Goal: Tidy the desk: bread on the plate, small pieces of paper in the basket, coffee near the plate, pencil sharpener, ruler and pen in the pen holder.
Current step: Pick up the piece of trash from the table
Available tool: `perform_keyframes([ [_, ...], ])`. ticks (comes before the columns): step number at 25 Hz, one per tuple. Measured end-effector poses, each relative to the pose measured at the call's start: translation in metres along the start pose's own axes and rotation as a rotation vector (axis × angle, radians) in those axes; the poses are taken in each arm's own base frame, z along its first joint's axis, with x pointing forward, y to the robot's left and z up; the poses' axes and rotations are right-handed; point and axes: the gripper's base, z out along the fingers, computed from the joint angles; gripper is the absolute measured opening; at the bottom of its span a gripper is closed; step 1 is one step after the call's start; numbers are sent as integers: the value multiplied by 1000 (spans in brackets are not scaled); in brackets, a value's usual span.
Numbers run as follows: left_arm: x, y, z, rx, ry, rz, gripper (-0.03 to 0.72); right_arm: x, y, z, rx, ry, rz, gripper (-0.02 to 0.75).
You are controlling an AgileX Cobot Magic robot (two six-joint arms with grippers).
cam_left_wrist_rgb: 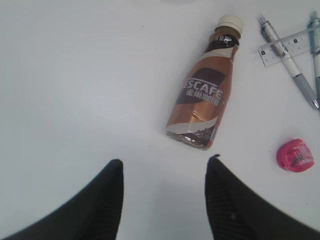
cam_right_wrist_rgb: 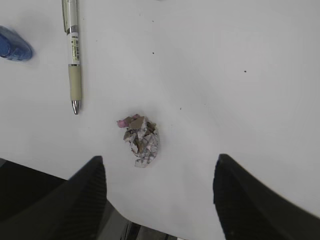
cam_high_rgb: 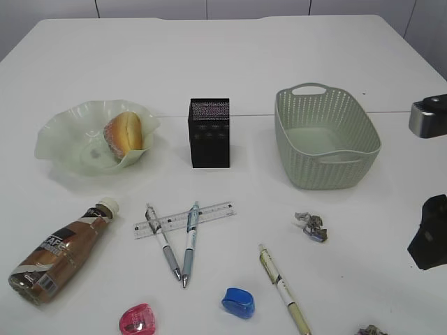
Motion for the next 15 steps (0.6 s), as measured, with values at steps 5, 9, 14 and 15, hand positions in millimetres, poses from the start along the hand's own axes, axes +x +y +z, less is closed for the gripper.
perform_keyframes([
  [5, 0, 0, 0, 0, 0, -3, 385, 0, -1, 0, 17, 1, -9, 490],
  [9, 0, -1, 0, 8, 0, -11, 385, 6, -2, 13, 32, 61, -25, 490],
  [14, 0, -1, 0, 11, 0, -13, 384, 16, 18, 42, 17, 135, -97, 490],
  [15, 0, -1, 0, 11, 0, -13, 384, 17, 22, 48, 19, 141, -114, 490],
])
